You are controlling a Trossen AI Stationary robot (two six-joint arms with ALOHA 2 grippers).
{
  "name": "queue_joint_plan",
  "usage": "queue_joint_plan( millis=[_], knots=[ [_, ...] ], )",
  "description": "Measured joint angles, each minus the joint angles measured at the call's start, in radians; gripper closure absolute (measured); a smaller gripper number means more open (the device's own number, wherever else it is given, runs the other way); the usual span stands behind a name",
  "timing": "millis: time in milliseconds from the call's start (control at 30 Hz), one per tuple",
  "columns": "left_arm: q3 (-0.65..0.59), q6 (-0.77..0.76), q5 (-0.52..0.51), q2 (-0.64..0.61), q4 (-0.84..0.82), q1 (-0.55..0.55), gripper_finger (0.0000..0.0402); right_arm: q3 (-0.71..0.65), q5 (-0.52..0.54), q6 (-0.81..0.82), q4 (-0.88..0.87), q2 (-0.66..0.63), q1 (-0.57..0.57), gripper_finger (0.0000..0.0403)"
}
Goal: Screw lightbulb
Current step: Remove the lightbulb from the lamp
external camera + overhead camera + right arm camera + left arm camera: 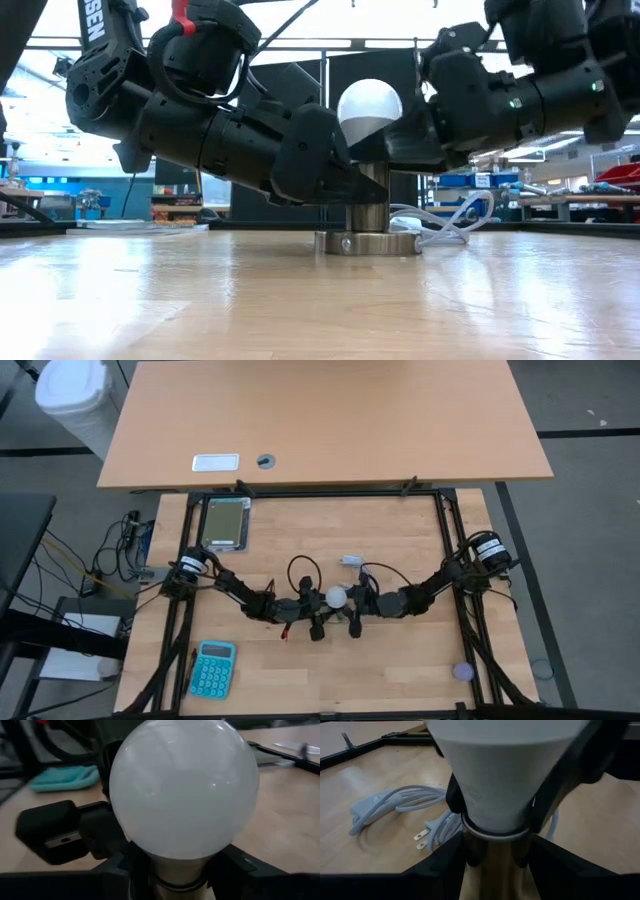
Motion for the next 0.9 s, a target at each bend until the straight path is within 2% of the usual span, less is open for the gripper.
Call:
queue_joint_plan(
  millis=[200, 433, 667, 900],
  knots=[
    [-0.002, -0.015, -0.018, 0.0, 0.001, -0.002, 0.0204, 0.142, 0.212, 0.102, -0.273, -0.002, 0.063, 0.0242],
    [0.001, -0.022, -0.034, 0.0, 0.005, -0.002, 0.0204, 0.234, 0.405, 0.319, -0.48, -0.002, 0.115, 0.0242],
    [0.001, -0.029, -0.062, -0.001, 0.009, -0.002, 0.0204, 0.257, 0.475, 0.518, -0.536, -0.002, 0.122, 0.0241],
    [-0.002, -0.025, -0.083, -0.002, 0.006, -0.002, 0.0204, 0.298, 0.542, 0.571, -0.523, 0.059, 0.127, 0.0241]
  ],
)
